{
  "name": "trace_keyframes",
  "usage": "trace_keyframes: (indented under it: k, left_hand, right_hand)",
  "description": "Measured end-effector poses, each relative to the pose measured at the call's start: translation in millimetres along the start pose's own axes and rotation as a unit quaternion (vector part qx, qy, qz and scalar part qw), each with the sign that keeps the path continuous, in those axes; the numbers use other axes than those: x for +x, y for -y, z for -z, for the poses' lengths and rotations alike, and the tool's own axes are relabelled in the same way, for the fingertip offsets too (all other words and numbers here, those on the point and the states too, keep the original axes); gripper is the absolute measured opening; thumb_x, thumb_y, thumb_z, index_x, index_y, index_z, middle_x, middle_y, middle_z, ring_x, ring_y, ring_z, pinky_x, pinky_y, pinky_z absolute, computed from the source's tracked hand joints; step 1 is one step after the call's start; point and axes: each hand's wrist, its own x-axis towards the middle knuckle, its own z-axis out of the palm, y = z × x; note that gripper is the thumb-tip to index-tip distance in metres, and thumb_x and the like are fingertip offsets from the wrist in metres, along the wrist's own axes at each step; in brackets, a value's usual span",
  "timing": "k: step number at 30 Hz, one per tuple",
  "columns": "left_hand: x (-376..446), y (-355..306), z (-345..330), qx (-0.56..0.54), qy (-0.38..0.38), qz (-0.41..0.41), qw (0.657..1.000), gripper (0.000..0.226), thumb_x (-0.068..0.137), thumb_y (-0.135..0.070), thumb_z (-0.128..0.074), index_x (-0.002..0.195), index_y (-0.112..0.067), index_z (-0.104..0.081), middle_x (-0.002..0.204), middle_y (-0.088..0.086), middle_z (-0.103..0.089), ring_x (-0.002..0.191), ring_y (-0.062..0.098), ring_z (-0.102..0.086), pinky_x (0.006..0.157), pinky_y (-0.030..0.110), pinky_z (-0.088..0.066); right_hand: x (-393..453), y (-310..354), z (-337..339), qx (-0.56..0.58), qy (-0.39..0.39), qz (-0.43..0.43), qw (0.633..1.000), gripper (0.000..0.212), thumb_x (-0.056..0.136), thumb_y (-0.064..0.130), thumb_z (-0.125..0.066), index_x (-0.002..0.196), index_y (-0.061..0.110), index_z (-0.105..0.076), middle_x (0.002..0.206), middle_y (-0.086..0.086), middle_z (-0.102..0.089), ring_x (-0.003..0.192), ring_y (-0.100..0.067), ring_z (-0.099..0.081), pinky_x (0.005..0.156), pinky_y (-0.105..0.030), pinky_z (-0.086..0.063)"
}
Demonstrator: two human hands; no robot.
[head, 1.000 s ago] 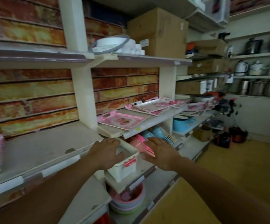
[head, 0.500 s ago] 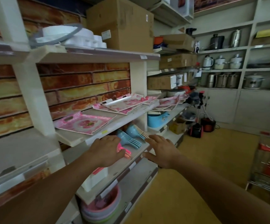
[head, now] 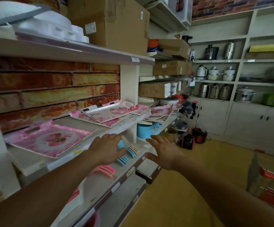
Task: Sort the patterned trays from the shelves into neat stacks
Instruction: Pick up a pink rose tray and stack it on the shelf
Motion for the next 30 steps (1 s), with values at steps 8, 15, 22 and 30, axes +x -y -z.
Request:
trace_keyframes:
  k: [8, 15, 22, 30]
  left_hand:
    - [48, 15, -20, 0.014, 0.011, 0.028, 0.999, 0.061, 0.090, -0.058, -0.038, 0.141, -0.024, -0.037, 0.144, -0.002, -0.040, 0.129, 0.021, -0.038, 0.103, 0.041, -0.034]
    - [69, 23, -33, 0.049, 0.037, 0.121, 0.991, 0.059, 0.093, -0.058, -0.037, 0.140, -0.022, -0.038, 0.147, 0.001, -0.038, 0.132, 0.022, -0.036, 0.104, 0.040, -0.034]
    - [85, 24, -22, 0.077, 0.036, 0.230, 0.969, 0.063, 0.093, -0.058, -0.036, 0.145, -0.022, -0.032, 0.151, 0.001, -0.035, 0.134, 0.023, -0.035, 0.107, 0.040, -0.032]
    - [60, 47, -27, 0.103, 0.063, 0.330, 0.936, 0.064, 0.094, -0.059, -0.032, 0.147, -0.022, -0.028, 0.154, 0.001, -0.028, 0.139, 0.022, -0.028, 0.108, 0.041, -0.031]
  right_hand:
    - [63, -32, -23, 0.018, 0.003, 0.034, 0.999, 0.067, 0.094, 0.062, -0.038, 0.150, 0.032, -0.019, 0.158, 0.002, -0.017, 0.145, -0.021, -0.013, 0.114, -0.049, -0.019]
    - [133, -48, -53, 0.057, -0.005, 0.126, 0.990, 0.068, 0.092, 0.061, -0.041, 0.149, 0.028, -0.025, 0.157, 0.000, -0.021, 0.142, -0.022, -0.020, 0.113, -0.045, -0.025]
    - [199, -62, -61, 0.088, 0.006, 0.229, 0.969, 0.068, 0.094, 0.060, -0.039, 0.151, 0.029, -0.022, 0.160, 0.003, -0.015, 0.146, -0.017, -0.010, 0.118, -0.042, -0.012]
    - [238, -15, -68, 0.124, 0.011, 0.341, 0.932, 0.070, 0.091, 0.059, -0.043, 0.150, 0.025, -0.027, 0.158, 0.000, -0.020, 0.144, -0.018, -0.017, 0.114, -0.040, -0.021]
